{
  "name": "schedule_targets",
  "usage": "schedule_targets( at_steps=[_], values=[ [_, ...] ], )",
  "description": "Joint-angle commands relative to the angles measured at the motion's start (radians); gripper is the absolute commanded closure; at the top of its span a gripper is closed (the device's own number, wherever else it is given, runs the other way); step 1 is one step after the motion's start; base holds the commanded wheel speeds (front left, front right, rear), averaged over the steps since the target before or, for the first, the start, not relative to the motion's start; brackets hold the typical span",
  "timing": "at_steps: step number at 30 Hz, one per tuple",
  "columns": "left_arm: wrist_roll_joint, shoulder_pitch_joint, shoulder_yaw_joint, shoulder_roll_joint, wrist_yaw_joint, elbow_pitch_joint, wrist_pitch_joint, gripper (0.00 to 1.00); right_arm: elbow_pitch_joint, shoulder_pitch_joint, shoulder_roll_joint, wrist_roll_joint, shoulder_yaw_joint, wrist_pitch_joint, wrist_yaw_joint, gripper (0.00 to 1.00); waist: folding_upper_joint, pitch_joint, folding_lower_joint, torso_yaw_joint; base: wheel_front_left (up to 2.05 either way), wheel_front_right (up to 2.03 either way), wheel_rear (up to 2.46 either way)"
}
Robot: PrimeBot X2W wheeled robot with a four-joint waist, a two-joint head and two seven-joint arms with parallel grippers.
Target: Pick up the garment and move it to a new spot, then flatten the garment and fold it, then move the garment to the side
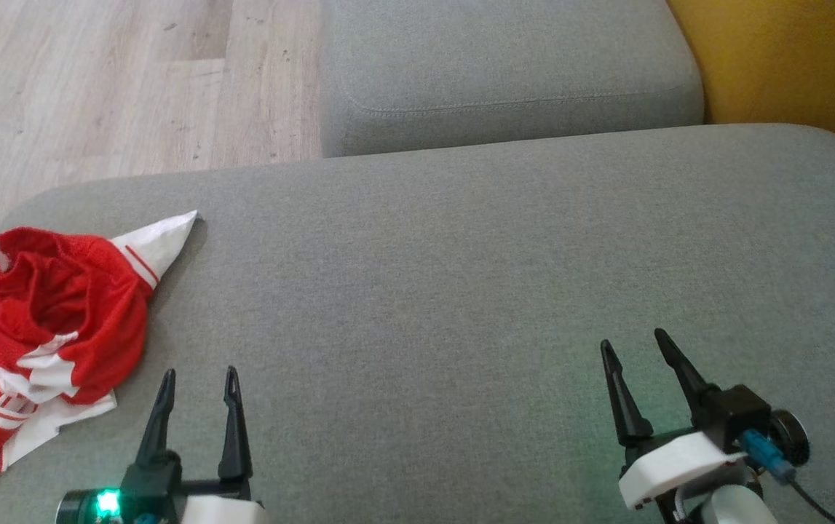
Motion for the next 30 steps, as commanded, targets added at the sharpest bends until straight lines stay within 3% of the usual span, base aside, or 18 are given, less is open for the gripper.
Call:
schedule_targets(
  at_steps=[1,19,24,30],
  values=[
    [0.038,-0.033,0.035,0.011,0.008,-0.032,-0.017,0.0,-0.025,-0.062,-0.01,-0.038,0.024,-0.024,-0.001,0.0,0.0,0.0,0.0001,-0.002,0.0,0.0,0.0],
    [0.06,-0.042,0.064,-0.004,-0.003,-0.022,-0.021,0.0,0.002,-0.068,-0.01,-0.029,-0.005,-0.029,-0.001,0.0,0.0,0.0,0.0001,0.001,0.0,0.0,0.0],
    [0.063,-0.06,0.062,-0.009,0.001,-0.016,-0.021,0.0,0.003,-0.052,-0.01,-0.025,-0.018,-0.029,-0.001,0.0,0.0,-0.001,0.0001,0.068,0.0,0.0,0.0],
    [0.045,-0.054,0.075,-0.015,-0.001,-0.015,-0.021,0.0,0.004,-0.032,-0.01,-0.005,-0.024,-0.029,-0.001,0.0,0.0,-0.011,0.0001,0.22,0.0,0.0,0.0]
  ],
)
